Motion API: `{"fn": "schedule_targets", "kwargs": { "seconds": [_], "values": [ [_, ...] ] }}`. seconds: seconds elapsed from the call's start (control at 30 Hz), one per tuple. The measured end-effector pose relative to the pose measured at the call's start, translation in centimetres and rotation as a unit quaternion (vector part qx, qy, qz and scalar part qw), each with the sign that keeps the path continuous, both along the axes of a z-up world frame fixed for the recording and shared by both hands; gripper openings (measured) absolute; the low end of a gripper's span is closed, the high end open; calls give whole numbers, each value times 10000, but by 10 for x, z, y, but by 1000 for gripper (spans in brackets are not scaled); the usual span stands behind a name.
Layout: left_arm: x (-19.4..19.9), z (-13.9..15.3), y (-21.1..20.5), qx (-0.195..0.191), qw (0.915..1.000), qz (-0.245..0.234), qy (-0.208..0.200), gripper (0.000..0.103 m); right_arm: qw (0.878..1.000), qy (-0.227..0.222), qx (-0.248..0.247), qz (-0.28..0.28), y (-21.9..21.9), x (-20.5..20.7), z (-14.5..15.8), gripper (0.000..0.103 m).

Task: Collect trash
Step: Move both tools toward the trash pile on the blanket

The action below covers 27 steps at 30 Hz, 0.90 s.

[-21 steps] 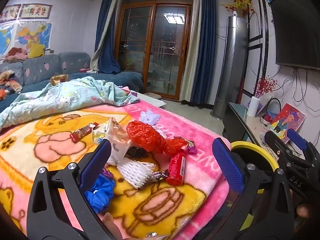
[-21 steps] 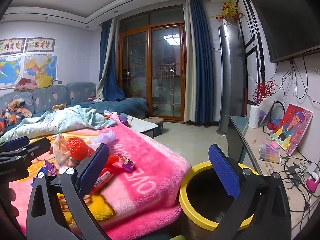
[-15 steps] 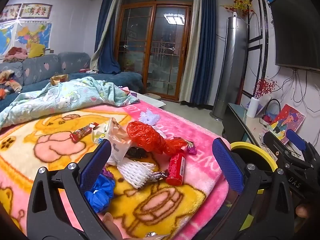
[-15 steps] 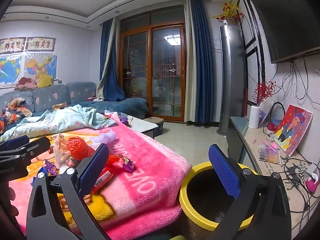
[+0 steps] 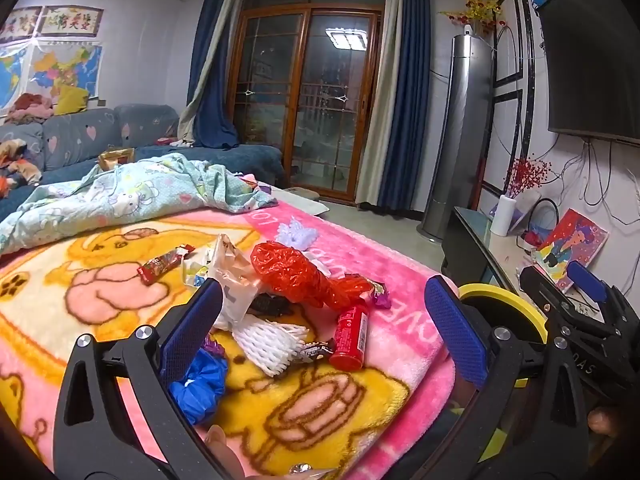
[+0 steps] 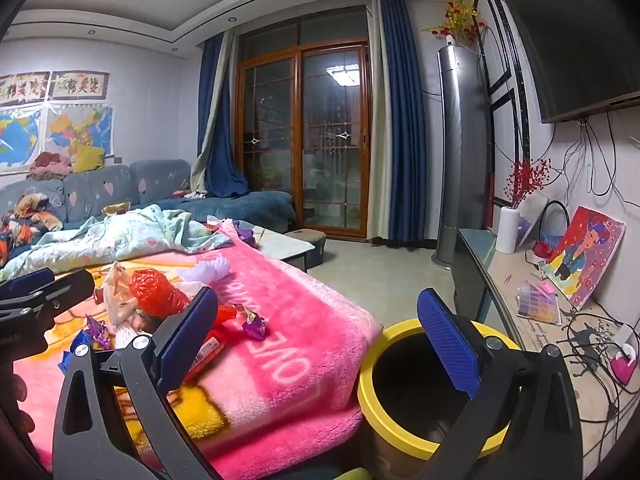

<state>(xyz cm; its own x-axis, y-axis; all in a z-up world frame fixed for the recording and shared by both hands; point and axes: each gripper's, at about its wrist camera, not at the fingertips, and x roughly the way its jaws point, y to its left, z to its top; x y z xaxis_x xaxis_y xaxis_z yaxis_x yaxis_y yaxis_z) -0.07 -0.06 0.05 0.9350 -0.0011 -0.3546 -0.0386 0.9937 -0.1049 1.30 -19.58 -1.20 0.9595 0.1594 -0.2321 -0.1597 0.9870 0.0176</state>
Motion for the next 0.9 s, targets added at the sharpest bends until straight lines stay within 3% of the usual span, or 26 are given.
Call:
{"fn": "schedule_targets", "kwargs": {
  "seconds": [0.9],
  "values": [
    [-2, 2, -4, -27, 10000, -7, -6, 93, 10000, 56, -23, 33, 3, 3, -4, 97]
  ]
}}
